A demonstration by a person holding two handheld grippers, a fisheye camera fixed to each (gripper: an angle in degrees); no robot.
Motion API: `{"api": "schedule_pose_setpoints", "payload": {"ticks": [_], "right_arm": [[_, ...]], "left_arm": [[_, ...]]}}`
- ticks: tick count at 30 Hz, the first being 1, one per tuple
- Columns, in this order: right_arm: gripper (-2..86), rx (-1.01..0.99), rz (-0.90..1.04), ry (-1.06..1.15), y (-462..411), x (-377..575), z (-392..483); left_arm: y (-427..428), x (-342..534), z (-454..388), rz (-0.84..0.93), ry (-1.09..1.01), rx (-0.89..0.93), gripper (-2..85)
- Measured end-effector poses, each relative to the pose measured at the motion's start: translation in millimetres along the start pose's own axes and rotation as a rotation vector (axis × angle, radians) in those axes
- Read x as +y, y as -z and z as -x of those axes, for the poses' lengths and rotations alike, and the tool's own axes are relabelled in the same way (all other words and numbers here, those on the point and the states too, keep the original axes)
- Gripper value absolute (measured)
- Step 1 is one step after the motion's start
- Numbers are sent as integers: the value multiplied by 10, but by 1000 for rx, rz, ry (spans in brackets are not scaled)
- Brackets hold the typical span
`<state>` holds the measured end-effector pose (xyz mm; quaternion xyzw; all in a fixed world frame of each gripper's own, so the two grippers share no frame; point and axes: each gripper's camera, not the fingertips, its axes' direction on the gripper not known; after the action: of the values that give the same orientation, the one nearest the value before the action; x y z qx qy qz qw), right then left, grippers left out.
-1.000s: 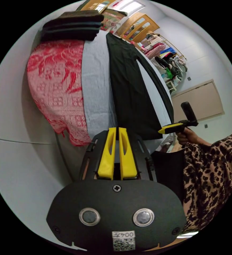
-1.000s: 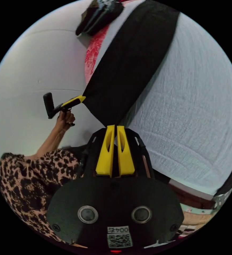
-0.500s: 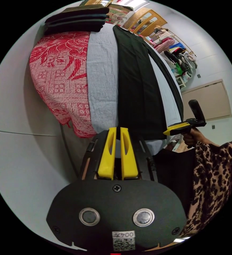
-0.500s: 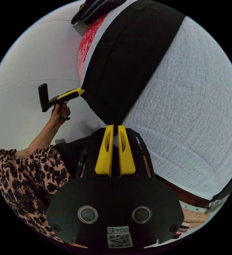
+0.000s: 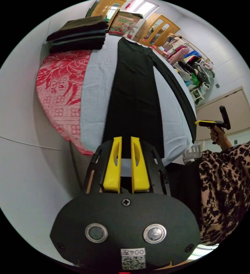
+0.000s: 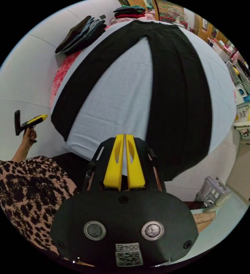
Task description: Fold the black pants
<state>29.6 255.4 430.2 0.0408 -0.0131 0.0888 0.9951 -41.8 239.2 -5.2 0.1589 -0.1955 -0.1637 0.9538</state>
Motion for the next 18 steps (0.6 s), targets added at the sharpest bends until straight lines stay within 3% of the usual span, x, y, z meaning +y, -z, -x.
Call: {"api": "schedule_pose_setpoints", "payload": {"ticks": [9, 18], "right_arm": [[-6, 24, 71, 213, 381, -297, -1027], [-7, 102, 245, 421, 549, -1021, -1165]], "left_arm": [[-1267, -36, -2070, 59, 57, 30, 16], [-2030, -260, -3487, 58, 35, 15, 2]]}}
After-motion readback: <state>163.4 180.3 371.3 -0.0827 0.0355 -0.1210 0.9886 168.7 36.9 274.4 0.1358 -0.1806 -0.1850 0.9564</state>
